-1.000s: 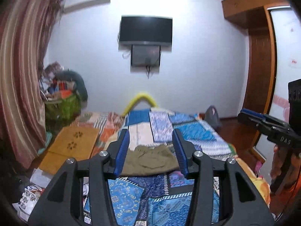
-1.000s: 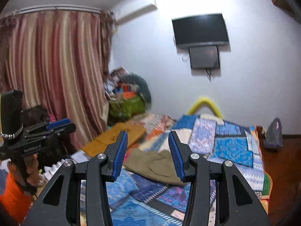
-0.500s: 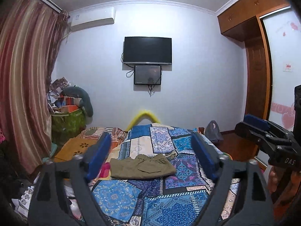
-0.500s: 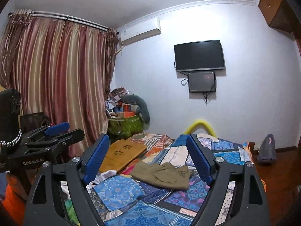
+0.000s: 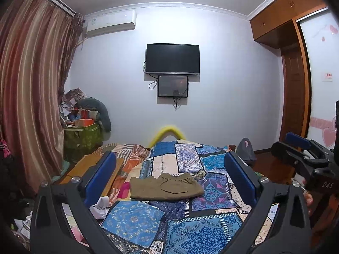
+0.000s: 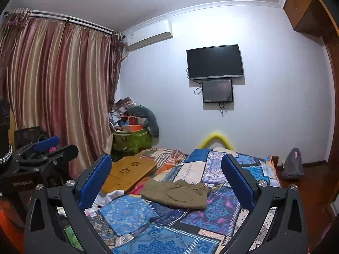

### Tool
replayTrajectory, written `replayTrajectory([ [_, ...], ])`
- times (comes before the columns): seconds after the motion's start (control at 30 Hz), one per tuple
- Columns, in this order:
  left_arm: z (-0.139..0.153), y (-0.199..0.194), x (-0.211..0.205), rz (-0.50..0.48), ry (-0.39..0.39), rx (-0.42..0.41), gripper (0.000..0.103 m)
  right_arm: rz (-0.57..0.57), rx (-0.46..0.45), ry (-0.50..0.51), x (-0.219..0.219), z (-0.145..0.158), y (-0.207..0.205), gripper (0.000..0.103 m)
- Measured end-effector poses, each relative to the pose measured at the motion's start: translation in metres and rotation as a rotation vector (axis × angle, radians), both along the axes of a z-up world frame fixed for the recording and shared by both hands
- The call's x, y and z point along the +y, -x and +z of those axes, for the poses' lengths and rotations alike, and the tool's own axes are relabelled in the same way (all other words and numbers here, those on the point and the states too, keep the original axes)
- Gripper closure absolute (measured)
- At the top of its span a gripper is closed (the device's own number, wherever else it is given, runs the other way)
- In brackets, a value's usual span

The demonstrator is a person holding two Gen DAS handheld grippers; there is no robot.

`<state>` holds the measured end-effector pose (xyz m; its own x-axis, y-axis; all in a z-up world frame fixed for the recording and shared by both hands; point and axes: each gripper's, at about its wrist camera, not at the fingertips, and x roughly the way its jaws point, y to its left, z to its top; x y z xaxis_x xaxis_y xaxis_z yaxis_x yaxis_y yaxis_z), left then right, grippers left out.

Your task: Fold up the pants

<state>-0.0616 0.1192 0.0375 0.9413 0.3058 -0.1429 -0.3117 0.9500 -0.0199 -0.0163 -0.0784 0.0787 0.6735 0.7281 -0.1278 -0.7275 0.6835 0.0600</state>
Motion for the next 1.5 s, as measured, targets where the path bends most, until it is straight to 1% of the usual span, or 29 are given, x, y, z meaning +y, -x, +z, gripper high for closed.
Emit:
replayTrajectory([
  [0.53,-0.009,-0.006,-0.004,0.002,-0.012,0.009,0.000,0.004,0.018,0.009,-0.002,-0.005,0.002,0.000],
  [0.77,-0.012,-0.010,-0.004,-0.011,-0.005,0.022,0.000,0.001,0.031,0.018,-0.001,-0.005,0.001,0.000],
  [1.5,-0.018,-0.018,-0.006,-0.029,-0.022,0.042,0.000,-0.012,0.044,0.023,0.002,-0.008,-0.003,0.000],
])
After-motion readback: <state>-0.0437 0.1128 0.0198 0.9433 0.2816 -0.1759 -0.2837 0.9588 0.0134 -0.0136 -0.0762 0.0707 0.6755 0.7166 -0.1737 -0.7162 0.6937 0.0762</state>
